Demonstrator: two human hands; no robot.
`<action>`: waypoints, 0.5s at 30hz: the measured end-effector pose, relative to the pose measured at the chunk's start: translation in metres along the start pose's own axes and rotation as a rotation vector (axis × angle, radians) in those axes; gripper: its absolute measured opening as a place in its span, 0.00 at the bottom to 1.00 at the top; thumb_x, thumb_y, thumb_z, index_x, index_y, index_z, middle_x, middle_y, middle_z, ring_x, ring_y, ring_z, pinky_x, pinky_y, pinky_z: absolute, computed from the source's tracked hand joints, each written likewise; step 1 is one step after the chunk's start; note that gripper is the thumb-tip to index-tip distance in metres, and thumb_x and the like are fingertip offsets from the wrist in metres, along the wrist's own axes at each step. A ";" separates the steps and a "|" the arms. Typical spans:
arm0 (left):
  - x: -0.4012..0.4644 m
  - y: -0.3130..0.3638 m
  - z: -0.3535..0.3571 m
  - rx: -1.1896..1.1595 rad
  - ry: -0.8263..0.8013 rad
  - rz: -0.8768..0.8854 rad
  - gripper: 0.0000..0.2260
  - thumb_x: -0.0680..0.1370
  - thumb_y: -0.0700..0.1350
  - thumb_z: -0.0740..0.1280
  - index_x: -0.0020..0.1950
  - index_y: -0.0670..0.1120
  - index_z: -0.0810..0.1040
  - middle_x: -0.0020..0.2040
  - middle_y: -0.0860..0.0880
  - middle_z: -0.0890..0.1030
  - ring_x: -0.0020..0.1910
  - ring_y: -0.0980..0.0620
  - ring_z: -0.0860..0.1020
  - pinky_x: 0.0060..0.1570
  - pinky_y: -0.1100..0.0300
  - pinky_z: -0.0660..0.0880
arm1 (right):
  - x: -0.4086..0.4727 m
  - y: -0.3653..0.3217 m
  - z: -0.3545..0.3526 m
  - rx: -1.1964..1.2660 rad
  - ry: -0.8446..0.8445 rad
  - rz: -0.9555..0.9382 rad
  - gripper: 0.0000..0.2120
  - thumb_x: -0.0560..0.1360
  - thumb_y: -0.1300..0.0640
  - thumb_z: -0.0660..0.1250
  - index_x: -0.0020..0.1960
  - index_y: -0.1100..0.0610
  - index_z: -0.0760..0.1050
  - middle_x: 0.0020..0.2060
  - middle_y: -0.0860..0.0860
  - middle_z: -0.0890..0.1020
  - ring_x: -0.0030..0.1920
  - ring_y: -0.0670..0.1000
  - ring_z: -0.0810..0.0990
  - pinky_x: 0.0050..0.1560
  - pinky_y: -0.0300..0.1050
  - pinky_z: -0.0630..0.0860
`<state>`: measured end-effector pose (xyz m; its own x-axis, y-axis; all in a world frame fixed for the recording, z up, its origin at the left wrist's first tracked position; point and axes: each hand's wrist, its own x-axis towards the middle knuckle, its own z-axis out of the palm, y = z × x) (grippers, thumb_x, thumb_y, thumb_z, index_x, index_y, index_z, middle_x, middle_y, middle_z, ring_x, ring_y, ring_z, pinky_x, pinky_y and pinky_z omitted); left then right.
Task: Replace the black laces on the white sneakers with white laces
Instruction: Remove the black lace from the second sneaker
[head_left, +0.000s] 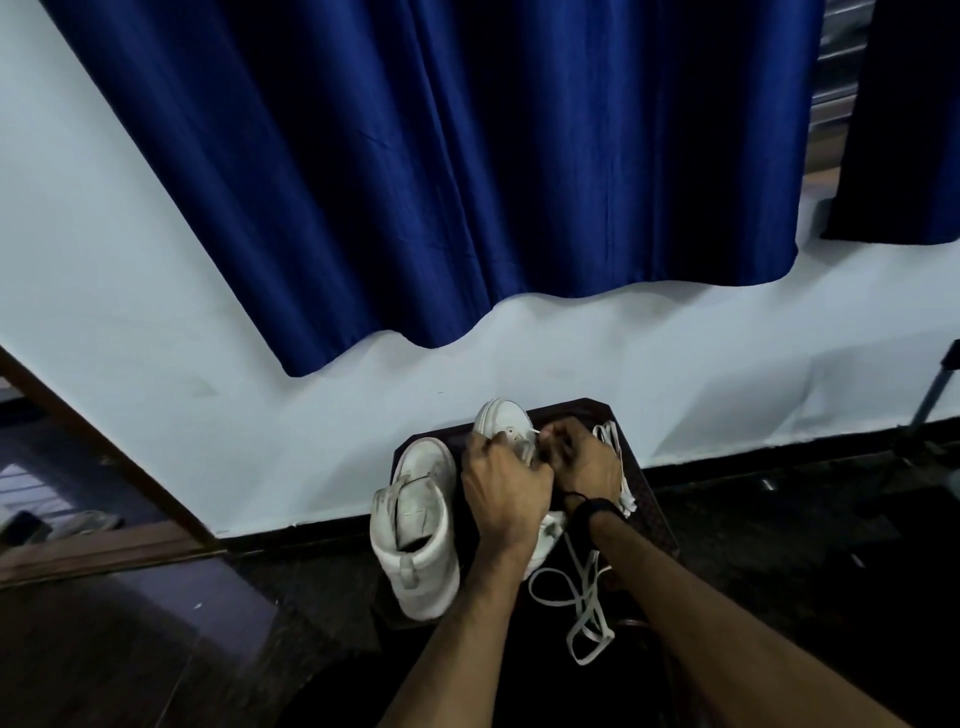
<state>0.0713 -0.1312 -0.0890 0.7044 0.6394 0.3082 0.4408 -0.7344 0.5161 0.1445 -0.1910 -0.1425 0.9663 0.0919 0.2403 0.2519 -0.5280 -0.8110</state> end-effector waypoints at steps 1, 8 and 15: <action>0.001 -0.001 0.001 0.013 -0.007 0.002 0.16 0.69 0.45 0.66 0.53 0.40 0.81 0.54 0.41 0.76 0.51 0.39 0.78 0.50 0.50 0.75 | 0.000 -0.001 0.001 -0.008 -0.002 0.006 0.05 0.76 0.48 0.64 0.49 0.48 0.77 0.41 0.52 0.83 0.45 0.57 0.81 0.38 0.46 0.70; 0.016 -0.019 -0.006 -0.124 -0.084 -0.057 0.15 0.77 0.41 0.63 0.61 0.47 0.81 0.60 0.46 0.77 0.59 0.43 0.76 0.59 0.53 0.68 | 0.008 -0.017 0.004 -0.104 -0.066 0.077 0.06 0.74 0.50 0.63 0.49 0.47 0.78 0.44 0.53 0.84 0.49 0.58 0.81 0.42 0.45 0.72; 0.031 -0.053 0.000 -0.459 -0.107 -0.297 0.11 0.77 0.42 0.64 0.55 0.49 0.83 0.55 0.47 0.83 0.57 0.45 0.79 0.61 0.49 0.74 | 0.013 -0.045 0.012 -0.118 -0.088 0.169 0.08 0.75 0.49 0.62 0.49 0.47 0.79 0.46 0.53 0.84 0.48 0.57 0.82 0.40 0.42 0.71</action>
<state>0.0691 -0.0723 -0.1068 0.6496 0.7599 0.0259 0.3583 -0.3360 0.8710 0.1467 -0.1562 -0.1090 0.9965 0.0642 0.0542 0.0828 -0.6371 -0.7663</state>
